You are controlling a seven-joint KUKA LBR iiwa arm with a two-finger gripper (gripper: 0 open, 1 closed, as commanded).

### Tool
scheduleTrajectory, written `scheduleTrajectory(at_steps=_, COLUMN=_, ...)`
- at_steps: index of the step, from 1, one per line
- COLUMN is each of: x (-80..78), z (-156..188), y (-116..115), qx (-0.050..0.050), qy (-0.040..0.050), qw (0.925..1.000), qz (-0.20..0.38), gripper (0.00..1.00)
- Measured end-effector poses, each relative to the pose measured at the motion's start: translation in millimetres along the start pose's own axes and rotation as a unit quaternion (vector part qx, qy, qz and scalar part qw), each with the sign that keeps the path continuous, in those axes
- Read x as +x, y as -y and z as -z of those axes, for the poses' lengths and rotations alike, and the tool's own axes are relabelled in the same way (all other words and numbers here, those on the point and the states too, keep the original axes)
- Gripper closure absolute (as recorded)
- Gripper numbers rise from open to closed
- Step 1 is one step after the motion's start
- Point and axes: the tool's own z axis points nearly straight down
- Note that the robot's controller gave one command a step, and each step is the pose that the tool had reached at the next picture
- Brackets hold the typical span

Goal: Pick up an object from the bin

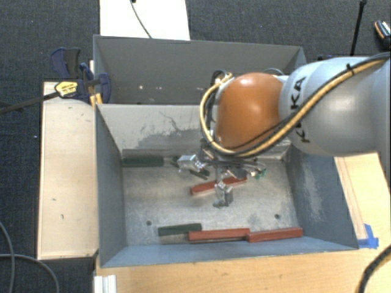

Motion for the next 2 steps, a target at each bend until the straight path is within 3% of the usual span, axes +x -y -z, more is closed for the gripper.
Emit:
scheduleTrajectory(at_steps=1, x=16.3, z=-63.6, y=45.5, qx=-0.001, qy=-0.0054, qw=0.9964, qz=0.085, gripper=0.00)
scheduleTrajectory(at_steps=2, x=14.5, z=-61.6, y=45.0, qx=0.000, qy=-0.0037, qw=0.9965, qz=0.084, gripper=1.00)
